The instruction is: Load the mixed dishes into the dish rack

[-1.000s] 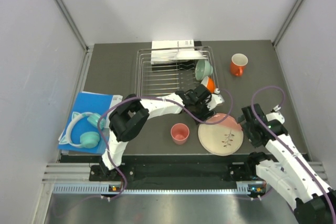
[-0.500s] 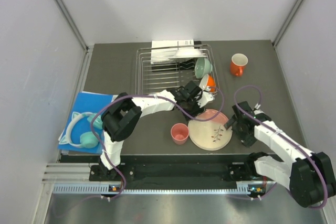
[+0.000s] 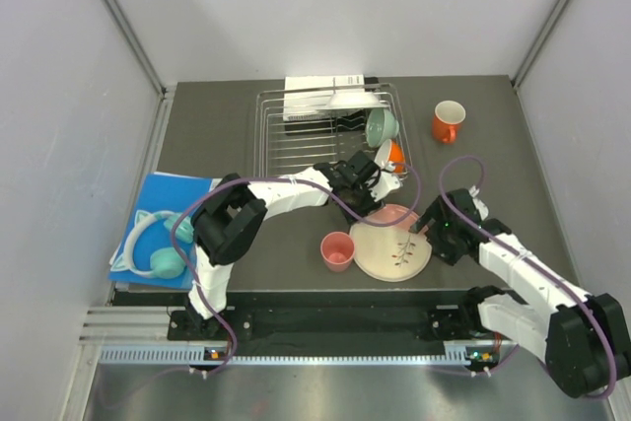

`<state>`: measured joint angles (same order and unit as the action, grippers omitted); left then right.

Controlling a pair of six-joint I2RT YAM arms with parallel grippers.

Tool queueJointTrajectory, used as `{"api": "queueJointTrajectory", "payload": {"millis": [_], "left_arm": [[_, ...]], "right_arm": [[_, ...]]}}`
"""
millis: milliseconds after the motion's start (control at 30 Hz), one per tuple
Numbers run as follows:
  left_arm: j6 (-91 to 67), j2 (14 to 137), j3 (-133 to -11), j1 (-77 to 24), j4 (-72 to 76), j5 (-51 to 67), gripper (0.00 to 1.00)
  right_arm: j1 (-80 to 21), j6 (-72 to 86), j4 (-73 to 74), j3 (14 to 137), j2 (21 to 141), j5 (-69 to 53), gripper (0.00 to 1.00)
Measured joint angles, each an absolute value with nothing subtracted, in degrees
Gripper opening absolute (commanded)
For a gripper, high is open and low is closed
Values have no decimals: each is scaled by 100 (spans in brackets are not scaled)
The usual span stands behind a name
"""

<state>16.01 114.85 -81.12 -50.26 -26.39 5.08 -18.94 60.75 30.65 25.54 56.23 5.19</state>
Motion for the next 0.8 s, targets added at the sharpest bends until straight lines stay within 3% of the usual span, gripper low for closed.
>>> {"api": "queueJointTrajectory", "payload": {"millis": [67, 267, 400, 567, 800], "left_arm": [[1610, 11491, -8130, -5022, -2659, 504, 53], [1645, 11504, -8145, -5002, -2665, 495, 52], [1691, 11535, -8178, -4995, -2685, 440, 52], [1704, 11585, -8283, -4984, -2768, 449, 51], [1708, 11664, -8425, -4947, -2864, 504, 50]], "right_arm": [[-1894, 6106, 2947, 2550, 5640, 440, 81], [-1898, 6143, 2808, 2565, 5872, 311, 58], [-1920, 6130, 2836, 2561, 5966, 331, 23], [-1935, 6110, 2895, 2480, 5957, 331, 0], [-1988, 5933, 2720, 2432, 5924, 156, 0]]}}
